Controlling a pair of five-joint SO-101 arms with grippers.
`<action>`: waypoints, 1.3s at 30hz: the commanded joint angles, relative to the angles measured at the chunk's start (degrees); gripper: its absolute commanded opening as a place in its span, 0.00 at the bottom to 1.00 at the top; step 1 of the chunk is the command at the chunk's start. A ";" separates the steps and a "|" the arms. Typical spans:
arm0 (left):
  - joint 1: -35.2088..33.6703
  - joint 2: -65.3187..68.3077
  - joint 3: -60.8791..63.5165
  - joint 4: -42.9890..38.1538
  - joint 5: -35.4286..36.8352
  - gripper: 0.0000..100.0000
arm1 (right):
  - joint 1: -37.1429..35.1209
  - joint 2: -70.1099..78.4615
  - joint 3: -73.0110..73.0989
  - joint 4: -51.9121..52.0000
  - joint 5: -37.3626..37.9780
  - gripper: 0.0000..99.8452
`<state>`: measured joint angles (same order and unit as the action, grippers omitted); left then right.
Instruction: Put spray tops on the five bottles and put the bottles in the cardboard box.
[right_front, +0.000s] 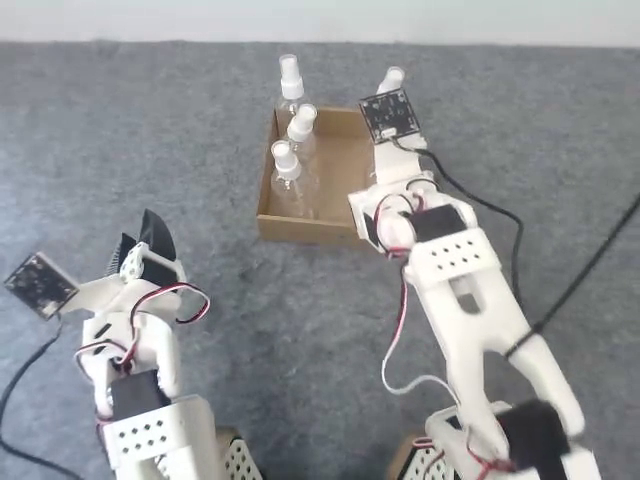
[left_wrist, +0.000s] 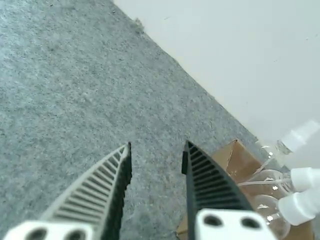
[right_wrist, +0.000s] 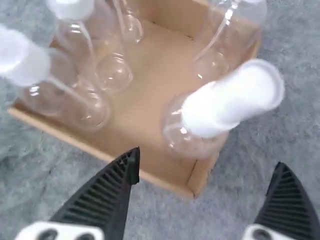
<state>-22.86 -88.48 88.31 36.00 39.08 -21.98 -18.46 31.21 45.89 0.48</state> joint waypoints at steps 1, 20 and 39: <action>-0.09 -0.70 -0.13 -1.67 -0.70 0.16 | -0.31 -8.04 2.02 0.66 -0.53 0.34; 3.52 -0.70 0.48 -1.85 -5.63 0.01 | 0.13 -42.59 27.60 0.66 0.35 0.03; 8.62 -0.70 8.48 -11.43 -16.79 0.01 | 6.29 -75.74 54.33 0.13 6.51 0.01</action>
<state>-14.68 -88.57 96.40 27.82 26.24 -16.44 -89.05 83.87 46.51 5.93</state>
